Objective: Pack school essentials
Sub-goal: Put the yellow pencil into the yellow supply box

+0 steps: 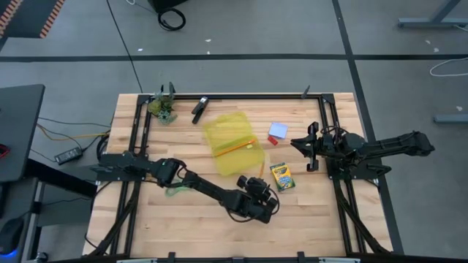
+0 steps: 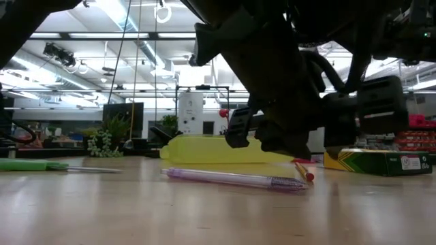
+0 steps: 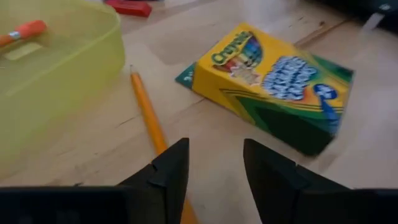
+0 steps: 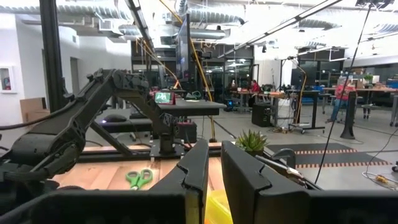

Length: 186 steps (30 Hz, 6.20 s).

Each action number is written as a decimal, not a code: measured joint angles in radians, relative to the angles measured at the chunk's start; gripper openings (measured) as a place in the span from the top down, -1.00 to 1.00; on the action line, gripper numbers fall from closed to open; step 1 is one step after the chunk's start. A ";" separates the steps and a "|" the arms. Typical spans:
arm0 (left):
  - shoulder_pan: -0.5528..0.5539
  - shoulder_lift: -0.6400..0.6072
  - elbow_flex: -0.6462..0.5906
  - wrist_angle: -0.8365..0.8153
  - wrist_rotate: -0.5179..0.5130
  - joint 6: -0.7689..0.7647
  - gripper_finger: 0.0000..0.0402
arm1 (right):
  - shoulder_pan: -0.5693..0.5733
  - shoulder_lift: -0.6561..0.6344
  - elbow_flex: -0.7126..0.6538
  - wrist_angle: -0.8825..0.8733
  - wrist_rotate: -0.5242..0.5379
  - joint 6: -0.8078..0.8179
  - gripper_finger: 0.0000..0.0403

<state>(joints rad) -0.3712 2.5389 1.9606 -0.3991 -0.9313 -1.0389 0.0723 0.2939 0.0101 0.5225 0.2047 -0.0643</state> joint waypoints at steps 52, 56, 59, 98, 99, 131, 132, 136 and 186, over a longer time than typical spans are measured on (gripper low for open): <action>0.019 0.003 0.046 -0.174 0.172 0.087 0.94 | 0.000 0.000 0.000 0.000 0.000 0.000 0.75; 0.019 0.005 0.064 -0.184 0.181 0.093 0.93 | 0.000 0.000 0.000 0.000 0.000 0.000 0.75; 0.019 0.005 0.066 -0.184 0.180 0.093 0.92 | 0.000 0.000 0.000 0.000 0.000 0.000 0.75; 0.033 -0.014 0.059 -0.135 0.089 0.213 0.28 | 0.000 0.001 0.000 -0.016 0.000 0.000 0.75; 0.039 -0.013 0.059 -0.131 0.093 0.232 0.26 | 0.000 0.001 0.000 -0.018 0.000 0.000 0.75; 0.141 -0.058 0.059 -0.144 0.364 0.775 0.42 | 0.000 0.001 0.000 -0.019 0.000 0.000 0.75; 0.142 -0.064 0.060 -0.158 0.368 0.790 0.42 | 0.000 0.001 0.000 -0.020 0.000 0.000 0.75; 0.146 -0.107 0.059 -0.265 0.418 0.833 0.45 | 0.000 0.001 0.000 -0.020 0.000 0.000 0.75; 0.045 -0.449 -0.625 0.510 0.283 0.641 0.94 | 0.002 0.007 0.000 -0.036 0.000 0.000 0.75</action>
<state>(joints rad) -0.3260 2.0903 1.3359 0.1111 -0.6478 -0.3976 0.0742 0.3008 0.0105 0.4860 0.2048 -0.0641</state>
